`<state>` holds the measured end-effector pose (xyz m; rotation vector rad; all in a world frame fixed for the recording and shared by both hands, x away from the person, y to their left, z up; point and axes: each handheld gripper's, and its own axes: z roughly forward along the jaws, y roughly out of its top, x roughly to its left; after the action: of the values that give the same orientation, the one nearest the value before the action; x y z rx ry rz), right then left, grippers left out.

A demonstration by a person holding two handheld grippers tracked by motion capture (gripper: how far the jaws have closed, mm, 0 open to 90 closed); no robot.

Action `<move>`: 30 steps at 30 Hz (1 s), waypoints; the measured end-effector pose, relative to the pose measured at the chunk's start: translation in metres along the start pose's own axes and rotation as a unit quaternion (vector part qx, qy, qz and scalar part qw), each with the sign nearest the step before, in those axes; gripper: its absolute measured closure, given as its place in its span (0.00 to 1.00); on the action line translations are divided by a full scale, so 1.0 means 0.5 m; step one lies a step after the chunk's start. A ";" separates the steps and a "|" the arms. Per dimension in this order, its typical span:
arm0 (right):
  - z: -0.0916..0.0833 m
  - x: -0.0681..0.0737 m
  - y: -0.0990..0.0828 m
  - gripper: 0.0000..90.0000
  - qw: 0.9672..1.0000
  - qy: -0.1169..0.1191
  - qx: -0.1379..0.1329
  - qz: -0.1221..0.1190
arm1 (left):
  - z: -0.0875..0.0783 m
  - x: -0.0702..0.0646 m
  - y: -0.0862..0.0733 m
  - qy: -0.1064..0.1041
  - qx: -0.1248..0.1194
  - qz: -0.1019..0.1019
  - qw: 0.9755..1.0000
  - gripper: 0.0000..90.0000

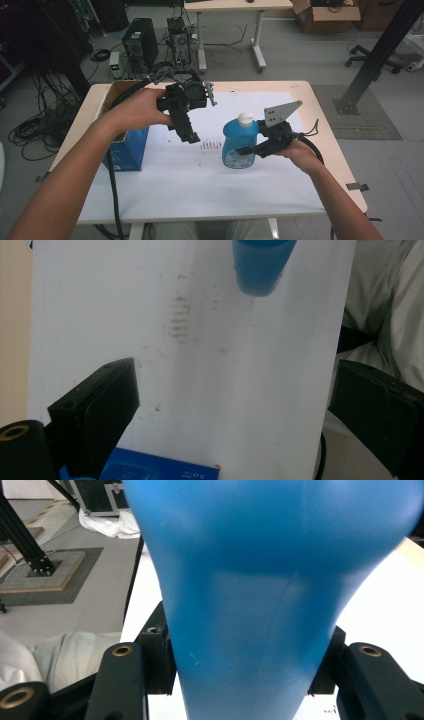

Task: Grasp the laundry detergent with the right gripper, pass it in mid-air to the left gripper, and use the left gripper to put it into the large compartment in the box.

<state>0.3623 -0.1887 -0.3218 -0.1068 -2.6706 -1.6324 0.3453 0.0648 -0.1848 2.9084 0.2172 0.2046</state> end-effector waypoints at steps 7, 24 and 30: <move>0.018 0.003 0.014 0.49 1.000 0.008 0.001 -0.008 | 0.000 -0.009 0.007 -0.005 0.002 0.005 1.000 0.07; 0.091 0.008 0.059 0.49 0.999 0.037 0.005 -0.032 | -0.005 -0.022 0.006 -0.022 0.000 0.012 1.000 0.07; 0.109 0.008 0.066 0.49 0.998 0.039 0.013 -0.038 | -0.004 -0.024 0.004 -0.022 0.002 0.010 1.000 0.07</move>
<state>0.3620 -0.1250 -0.3171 0.0567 -2.6670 -1.5871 0.3336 0.0615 -0.1836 2.9171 0.1817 0.1446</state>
